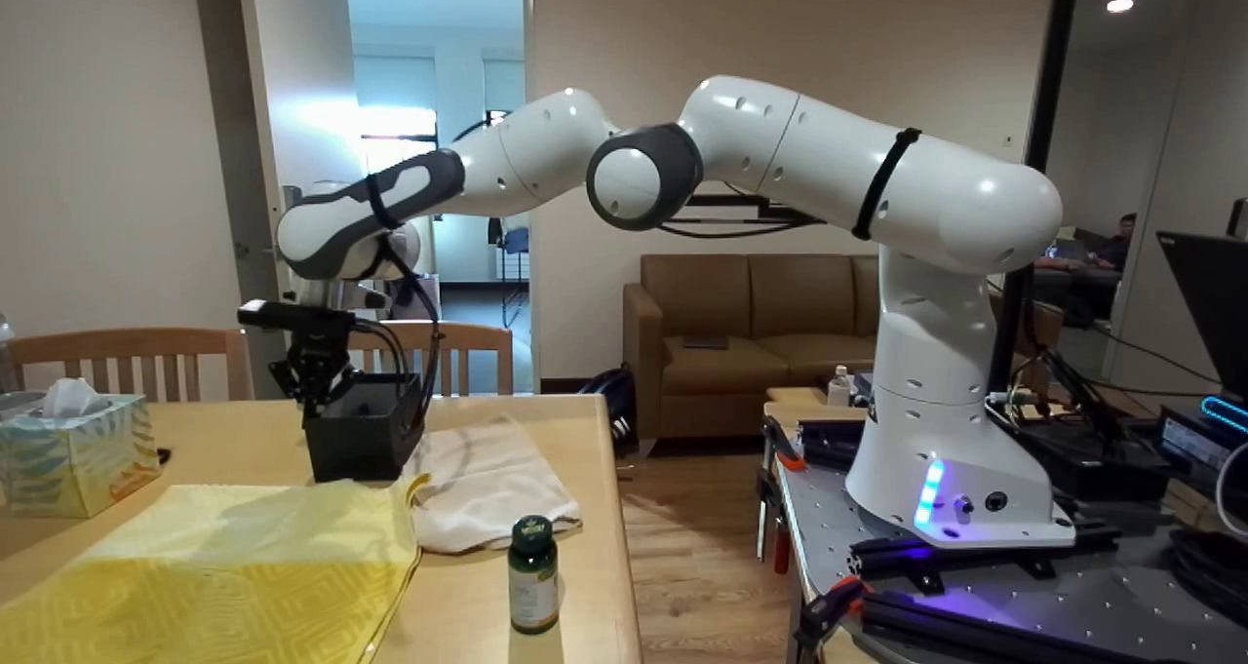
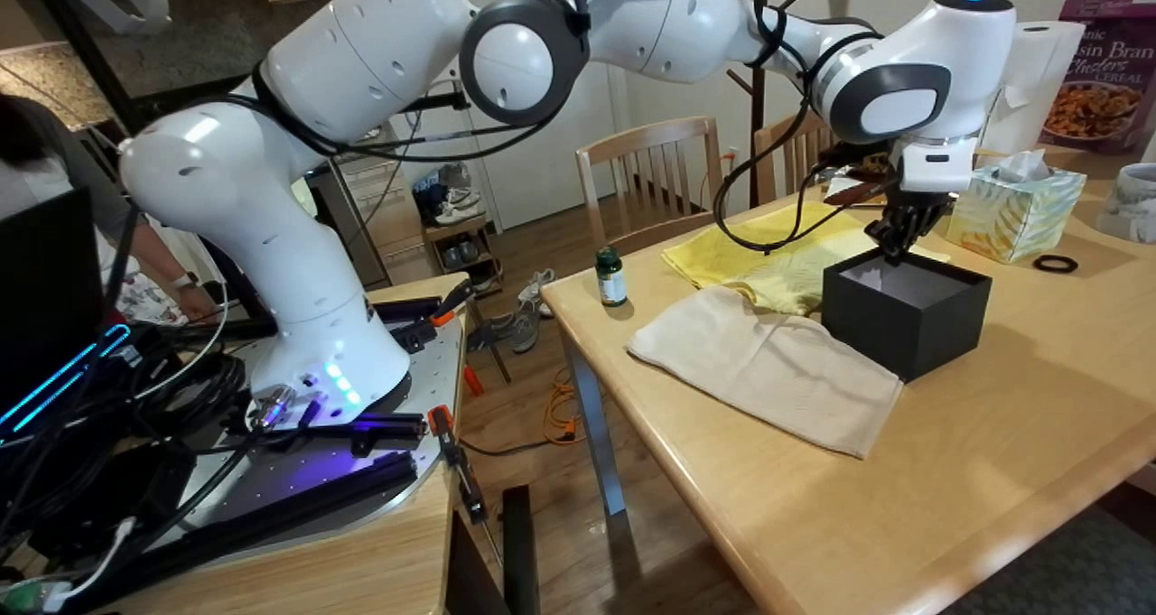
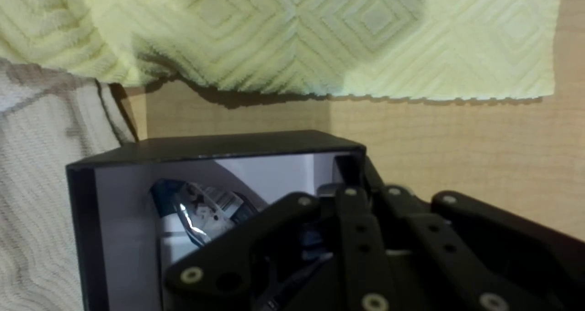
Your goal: Turn the black box to the right
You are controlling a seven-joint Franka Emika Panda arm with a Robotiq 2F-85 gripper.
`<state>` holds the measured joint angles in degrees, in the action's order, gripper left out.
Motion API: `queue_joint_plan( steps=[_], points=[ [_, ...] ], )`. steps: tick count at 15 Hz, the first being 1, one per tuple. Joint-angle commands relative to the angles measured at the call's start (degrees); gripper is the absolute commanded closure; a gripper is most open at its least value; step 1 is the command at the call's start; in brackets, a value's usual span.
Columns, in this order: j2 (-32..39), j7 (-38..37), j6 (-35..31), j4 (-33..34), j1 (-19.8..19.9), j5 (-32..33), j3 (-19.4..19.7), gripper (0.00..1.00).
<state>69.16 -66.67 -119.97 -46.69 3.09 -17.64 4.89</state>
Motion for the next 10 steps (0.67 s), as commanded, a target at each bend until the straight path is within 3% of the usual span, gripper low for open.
queue_joint_plan(
  steps=[1, 10],
  points=[
    [6.69, -1.68, -0.10, 6.82, 0.98, 0.09, -3.00, 0.70],
    [14.40, 4.49, -3.69, 14.25, 3.17, -3.07, -11.72, 0.13]
  ],
)
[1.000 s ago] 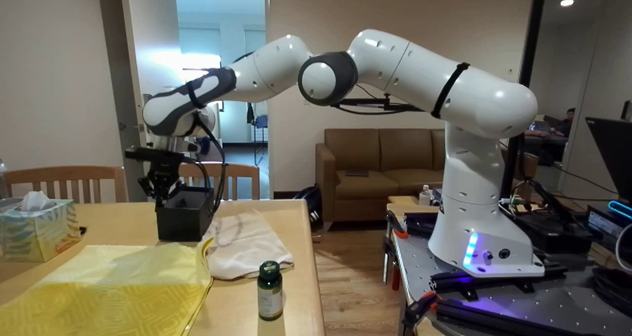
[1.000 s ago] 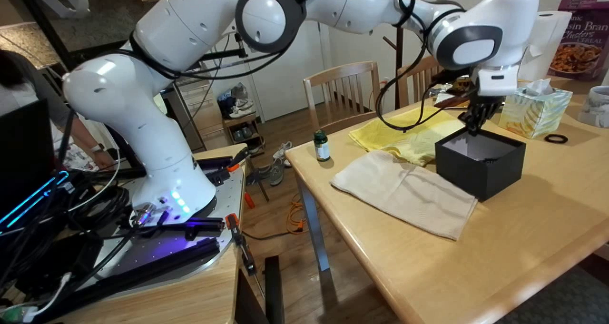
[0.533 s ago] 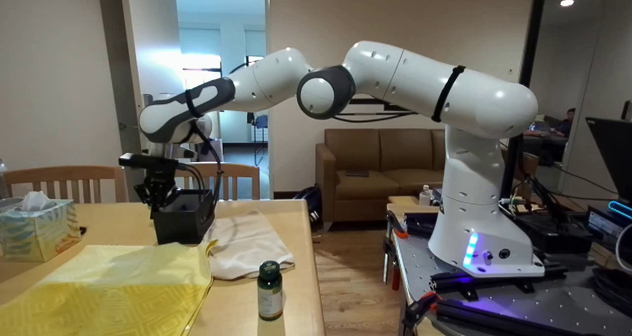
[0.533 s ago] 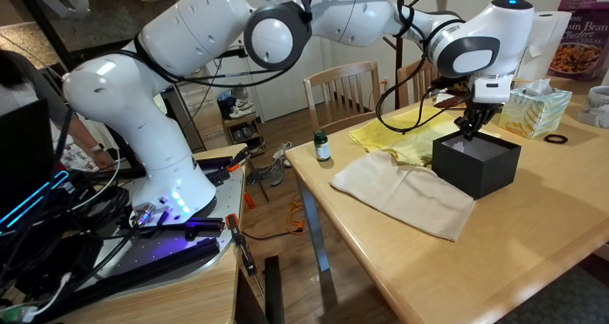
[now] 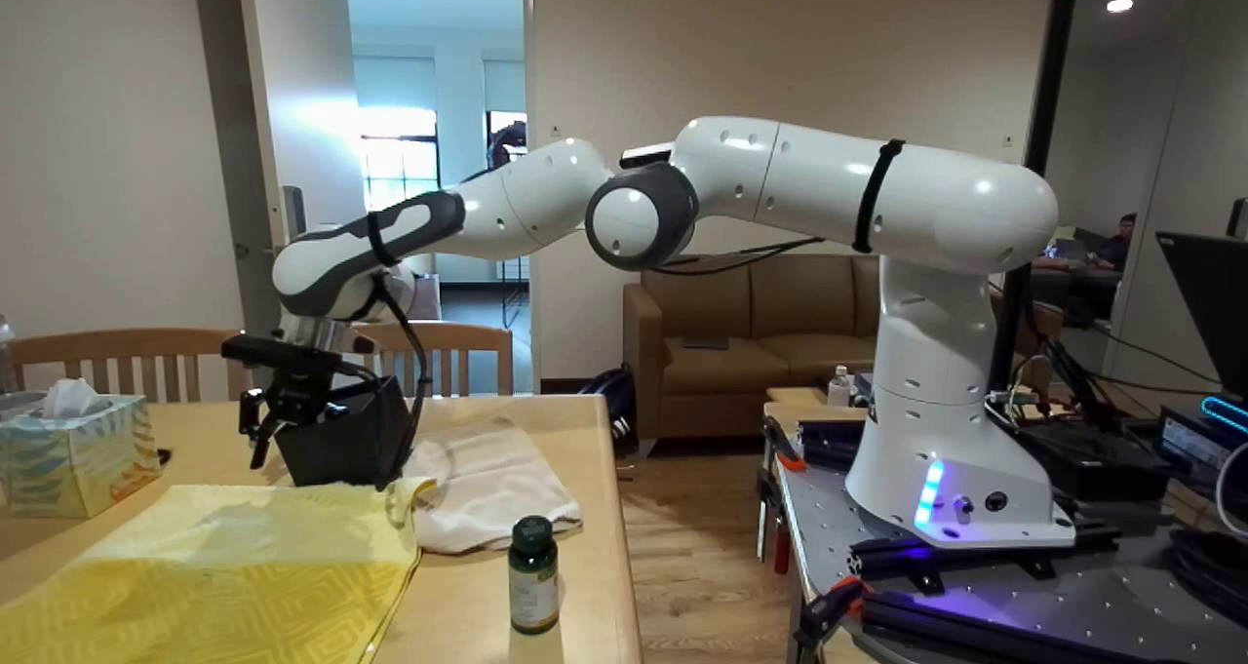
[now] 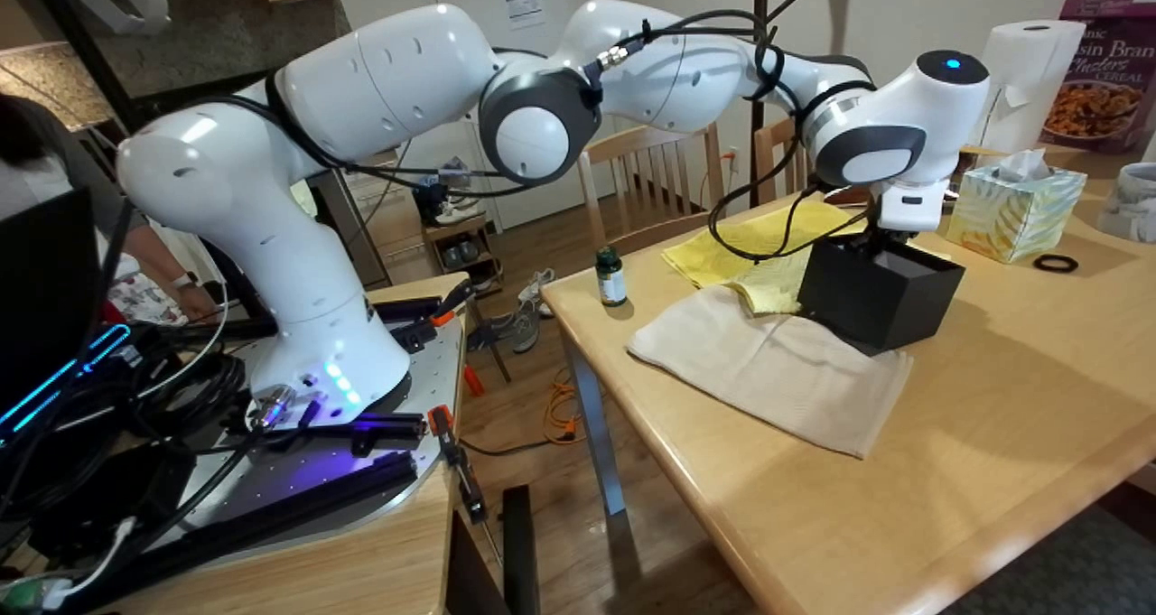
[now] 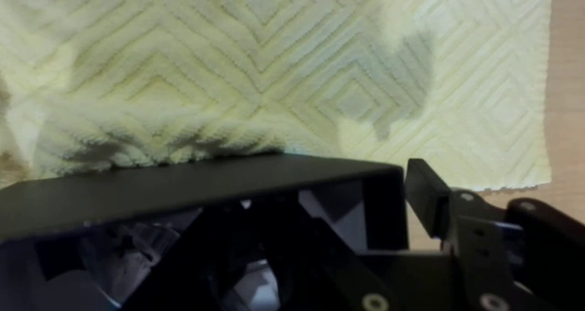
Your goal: Turn the black box to the right
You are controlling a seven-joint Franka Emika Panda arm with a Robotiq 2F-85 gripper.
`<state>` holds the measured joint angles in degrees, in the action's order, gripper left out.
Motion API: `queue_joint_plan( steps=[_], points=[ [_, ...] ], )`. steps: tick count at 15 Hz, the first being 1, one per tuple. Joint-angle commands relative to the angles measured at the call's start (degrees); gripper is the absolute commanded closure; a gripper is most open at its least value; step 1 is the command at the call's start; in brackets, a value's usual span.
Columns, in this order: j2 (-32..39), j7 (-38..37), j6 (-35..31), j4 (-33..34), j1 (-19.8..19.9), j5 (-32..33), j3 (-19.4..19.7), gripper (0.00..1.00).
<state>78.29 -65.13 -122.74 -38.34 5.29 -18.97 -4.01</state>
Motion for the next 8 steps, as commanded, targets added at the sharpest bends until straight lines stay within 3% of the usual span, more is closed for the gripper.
queue_joint_plan(
  steps=[1, 3, 4, 8],
  points=[
    [5.89, 3.36, -0.88, 6.70, 1.04, -1.73, -3.22, 0.07],
    [7.37, 5.38, -1.39, 8.11, 1.17, -1.70, -4.21, 0.01],
    [-2.26, 4.71, 1.82, 2.66, 1.85, -1.14, -3.81, 0.00],
    [-7.10, 7.57, 5.52, 3.73, 1.68, 0.15, -3.07, 0.00]
  ],
)
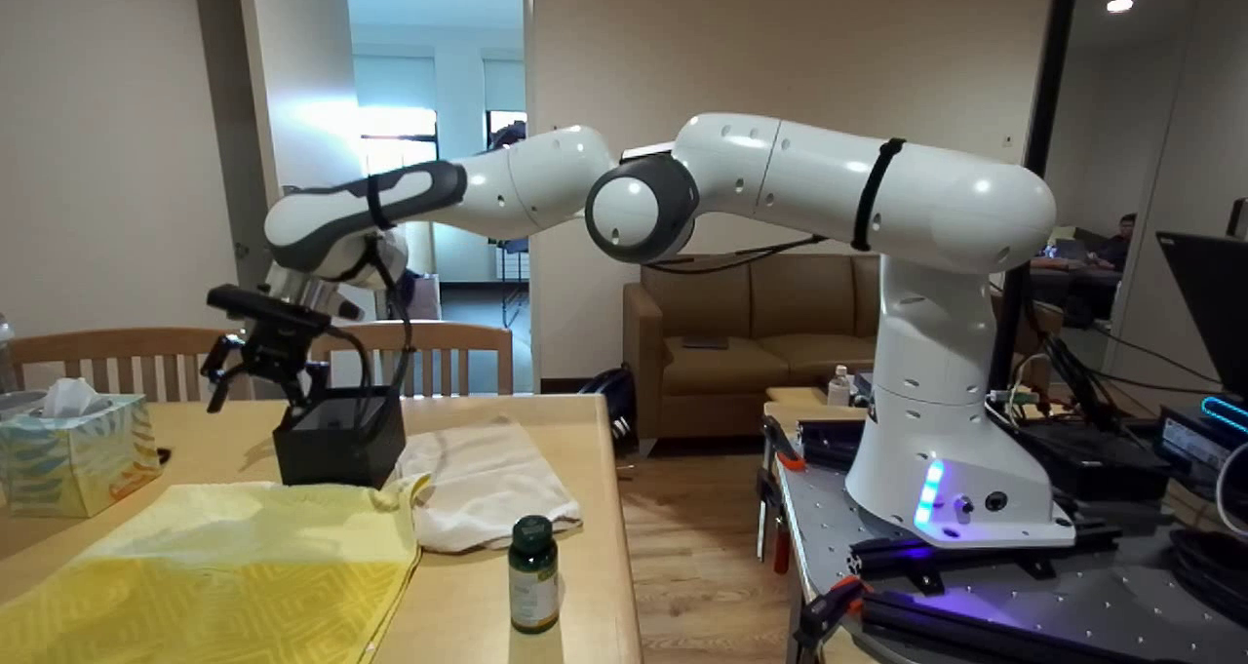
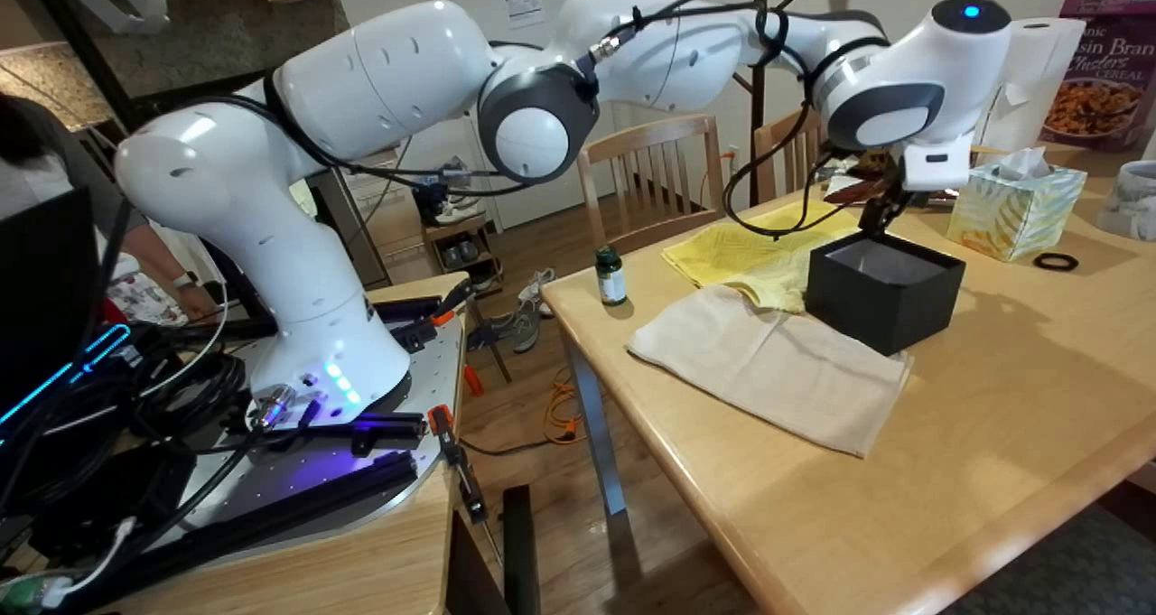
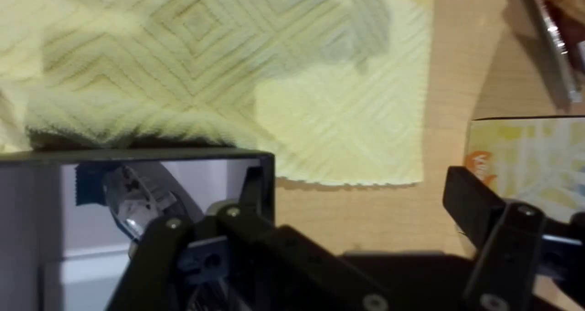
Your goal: Turn the black box to the right
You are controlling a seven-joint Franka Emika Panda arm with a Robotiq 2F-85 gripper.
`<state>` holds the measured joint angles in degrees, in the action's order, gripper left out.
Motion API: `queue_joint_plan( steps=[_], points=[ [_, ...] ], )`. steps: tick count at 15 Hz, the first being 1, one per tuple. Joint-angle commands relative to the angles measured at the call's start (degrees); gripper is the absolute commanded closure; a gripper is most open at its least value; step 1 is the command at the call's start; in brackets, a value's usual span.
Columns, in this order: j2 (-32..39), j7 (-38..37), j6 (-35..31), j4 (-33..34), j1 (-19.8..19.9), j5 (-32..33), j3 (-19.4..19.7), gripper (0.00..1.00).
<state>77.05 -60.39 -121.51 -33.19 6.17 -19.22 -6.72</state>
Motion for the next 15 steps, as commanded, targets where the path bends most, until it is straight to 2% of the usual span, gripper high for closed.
queue_joint_plan(
  steps=[1, 4, 8, 11, 15],
  points=[
    [-7.86, 2.90, 5.22, -1.36, 0.69, 0.68, 0.07, 0.00],
    [-13.85, 3.97, 8.08, -1.54, 0.58, 1.13, 0.53, 0.00],
    [-19.81, 6.09, 20.10, -2.34, 1.27, 1.15, 0.49, 0.00],
    [-21.50, 7.36, 29.37, -2.11, 1.82, 1.20, 0.84, 0.00],
    [-21.56, 8.49, 35.89, -1.50, 1.55, 2.79, 2.72, 0.00]
  ],
)
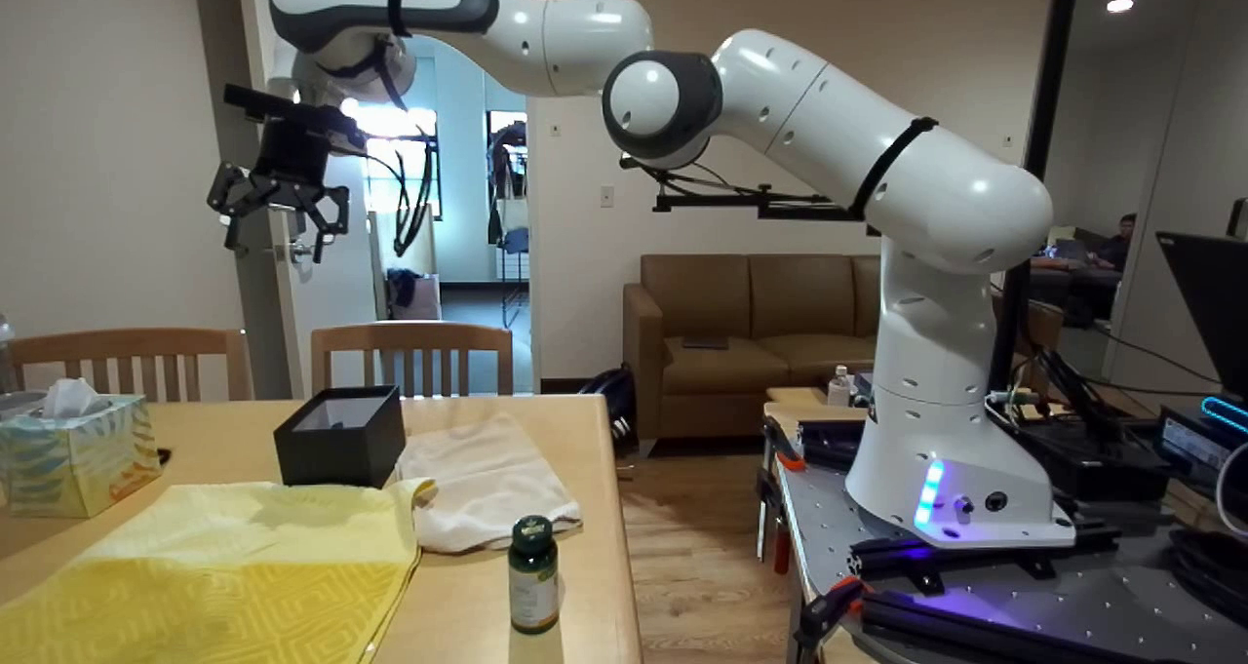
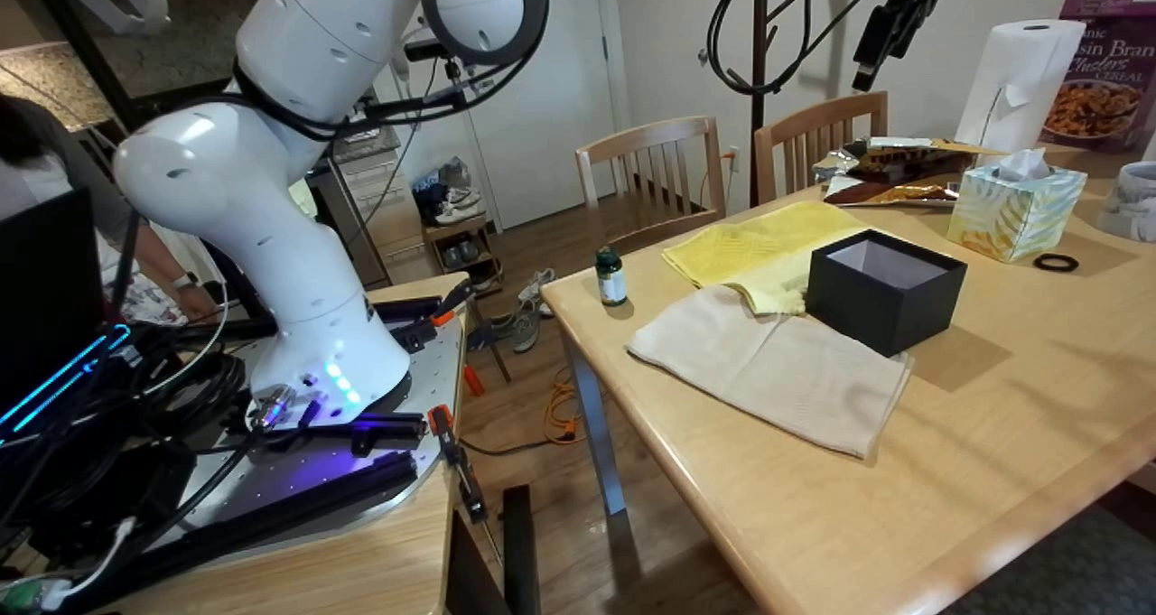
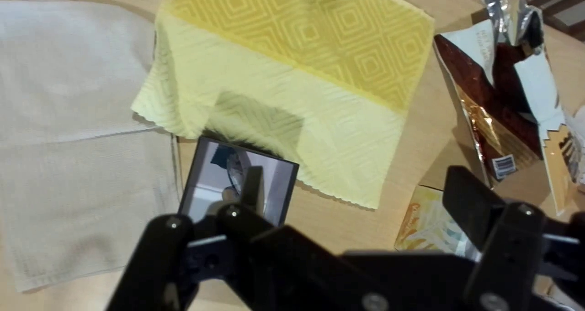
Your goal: Turn the black box to the right
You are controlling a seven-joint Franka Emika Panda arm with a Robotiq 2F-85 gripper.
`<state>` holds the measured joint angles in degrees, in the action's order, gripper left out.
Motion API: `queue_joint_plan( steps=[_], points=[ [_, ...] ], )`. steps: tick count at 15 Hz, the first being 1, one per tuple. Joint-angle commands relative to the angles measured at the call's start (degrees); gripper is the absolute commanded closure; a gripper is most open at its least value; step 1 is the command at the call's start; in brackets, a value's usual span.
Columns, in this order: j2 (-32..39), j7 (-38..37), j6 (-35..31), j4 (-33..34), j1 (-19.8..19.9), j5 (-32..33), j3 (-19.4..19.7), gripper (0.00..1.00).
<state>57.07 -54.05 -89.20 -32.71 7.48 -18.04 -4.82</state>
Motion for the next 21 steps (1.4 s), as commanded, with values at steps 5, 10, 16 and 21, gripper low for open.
queue_joint_plan(
  steps=[5, 10, 16, 21],
  points=[
    [0.00, 0.86, 2.53, -0.11, -0.09, 1.14, 1.48, 0.00],
    [0.06, 0.74, 1.97, -0.02, -0.73, 2.39, 2.39, 0.00],
    [-0.12, -4.56, -2.19, -0.16, -5.92, 13.98, 12.13, 0.00],
    [0.05, -3.67, -2.06, -0.10, -6.22, 13.25, 12.66, 0.00]
  ],
)
